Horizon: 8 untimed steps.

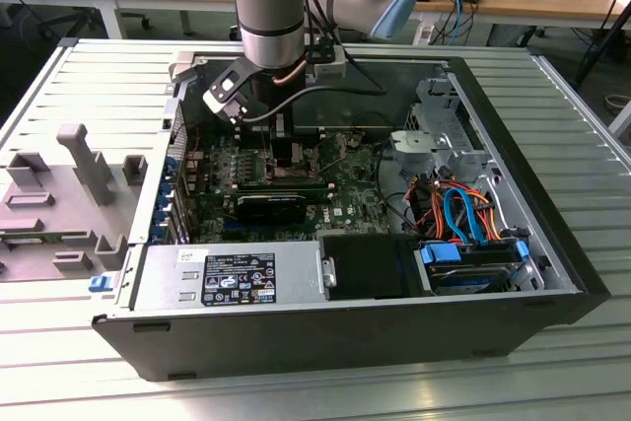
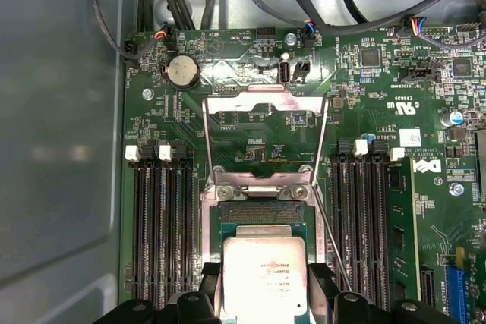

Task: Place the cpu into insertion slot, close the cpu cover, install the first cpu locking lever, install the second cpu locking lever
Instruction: 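Place the cpu into insertion slot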

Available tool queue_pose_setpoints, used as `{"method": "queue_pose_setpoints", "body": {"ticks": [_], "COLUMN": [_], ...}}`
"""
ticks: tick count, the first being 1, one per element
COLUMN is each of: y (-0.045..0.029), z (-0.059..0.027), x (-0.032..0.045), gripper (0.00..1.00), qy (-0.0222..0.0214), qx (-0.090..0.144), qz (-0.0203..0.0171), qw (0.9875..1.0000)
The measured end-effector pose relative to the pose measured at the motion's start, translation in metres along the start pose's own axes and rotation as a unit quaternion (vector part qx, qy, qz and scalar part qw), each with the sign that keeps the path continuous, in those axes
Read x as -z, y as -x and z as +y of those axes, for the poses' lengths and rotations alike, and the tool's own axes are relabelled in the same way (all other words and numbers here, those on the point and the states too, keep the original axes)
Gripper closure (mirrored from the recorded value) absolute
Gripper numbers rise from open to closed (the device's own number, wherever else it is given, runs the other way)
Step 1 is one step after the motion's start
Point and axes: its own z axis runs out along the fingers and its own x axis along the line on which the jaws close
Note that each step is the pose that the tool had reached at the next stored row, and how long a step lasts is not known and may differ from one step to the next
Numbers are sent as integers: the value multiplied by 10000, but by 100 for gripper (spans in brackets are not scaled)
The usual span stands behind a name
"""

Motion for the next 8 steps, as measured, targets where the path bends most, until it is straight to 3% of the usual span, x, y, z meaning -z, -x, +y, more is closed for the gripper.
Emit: {"method": "queue_pose_setpoints", "body": {"ticks": [8], "y": [1], "z": [-2], "x": [-27], "gripper": [46], "qy": [0], "qx": [0], "qz": [-6], "qw": [10000]}}
